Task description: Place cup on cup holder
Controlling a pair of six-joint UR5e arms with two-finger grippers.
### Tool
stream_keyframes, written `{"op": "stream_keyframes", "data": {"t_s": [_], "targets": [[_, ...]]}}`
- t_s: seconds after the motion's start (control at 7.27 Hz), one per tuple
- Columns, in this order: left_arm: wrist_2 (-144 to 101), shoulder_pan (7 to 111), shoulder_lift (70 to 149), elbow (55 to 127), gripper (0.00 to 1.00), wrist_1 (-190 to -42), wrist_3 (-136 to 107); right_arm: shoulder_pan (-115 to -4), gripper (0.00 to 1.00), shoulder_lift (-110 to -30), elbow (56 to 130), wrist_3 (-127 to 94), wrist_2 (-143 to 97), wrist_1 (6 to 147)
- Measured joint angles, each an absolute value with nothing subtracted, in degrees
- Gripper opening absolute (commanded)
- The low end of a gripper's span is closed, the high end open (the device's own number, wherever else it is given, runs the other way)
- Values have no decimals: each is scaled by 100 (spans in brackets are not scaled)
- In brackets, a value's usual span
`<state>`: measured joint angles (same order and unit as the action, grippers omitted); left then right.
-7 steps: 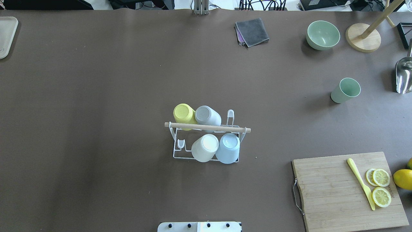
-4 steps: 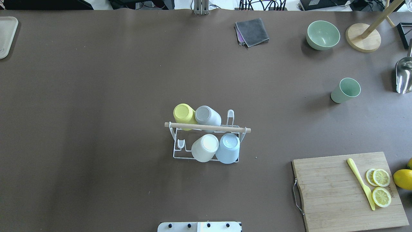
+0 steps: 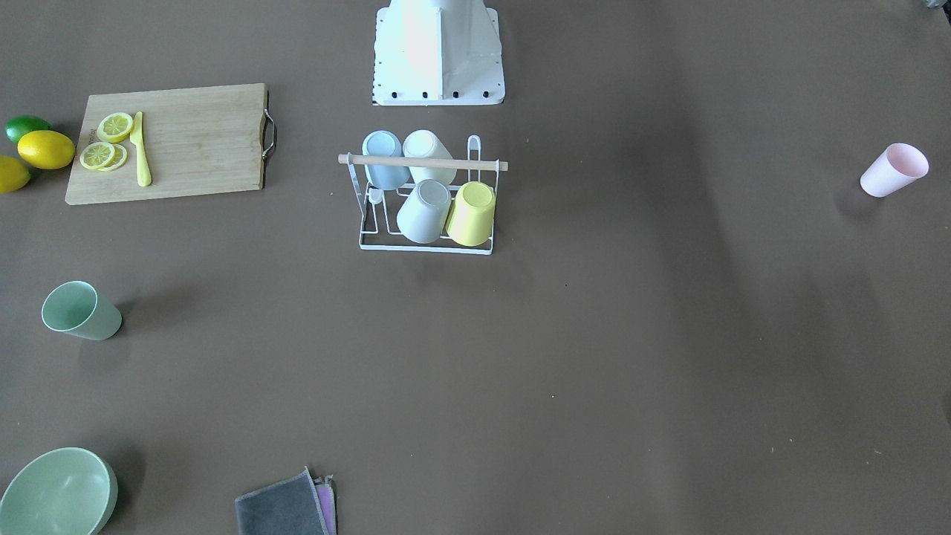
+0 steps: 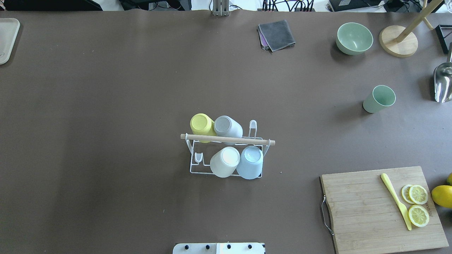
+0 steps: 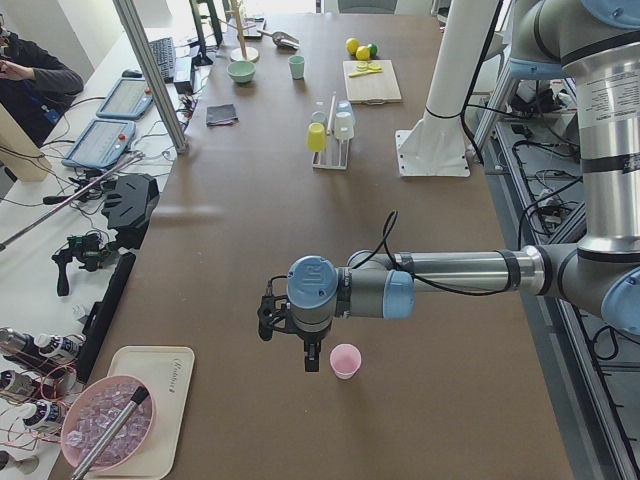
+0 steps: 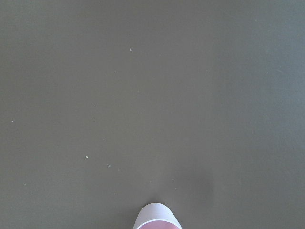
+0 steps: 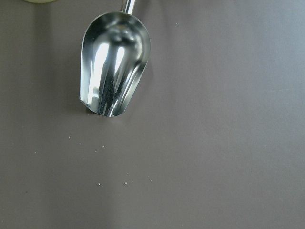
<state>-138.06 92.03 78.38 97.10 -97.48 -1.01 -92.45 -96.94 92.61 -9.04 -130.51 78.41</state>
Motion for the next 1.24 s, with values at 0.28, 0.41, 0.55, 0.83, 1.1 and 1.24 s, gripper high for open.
{"op": "stream_keyframes", "data": {"t_s": [0.28, 0.41, 0.55, 0.83, 1.1, 1.24], "targets": [[-13716, 9193, 7818, 9408, 99, -10615, -110, -9246, 100, -9685, 9252, -895, -13044, 7842], [-13666, 9162, 7821, 9339, 99, -10814, -113, -9246, 100, -9677, 9261, -882, -13043, 7847], [-13590, 9098, 7835, 9316, 99, -10895, -116, -9225, 100, -9667, 9273, -773, -13039, 7855], [-13477, 9026, 7794, 9537, 99, -10908, -116, -9119, 100, -9672, 9296, -434, -13065, 7865], [-13289, 8882, 7742, 9942, 99, -10868, -115, -9086, 99, -9718, 9346, -346, -13181, 7864], [-12994, 8643, 7748, 10195, 99, -10756, -114, -9046, 98, -9714, 9359, -350, -13240, 7882]]}}
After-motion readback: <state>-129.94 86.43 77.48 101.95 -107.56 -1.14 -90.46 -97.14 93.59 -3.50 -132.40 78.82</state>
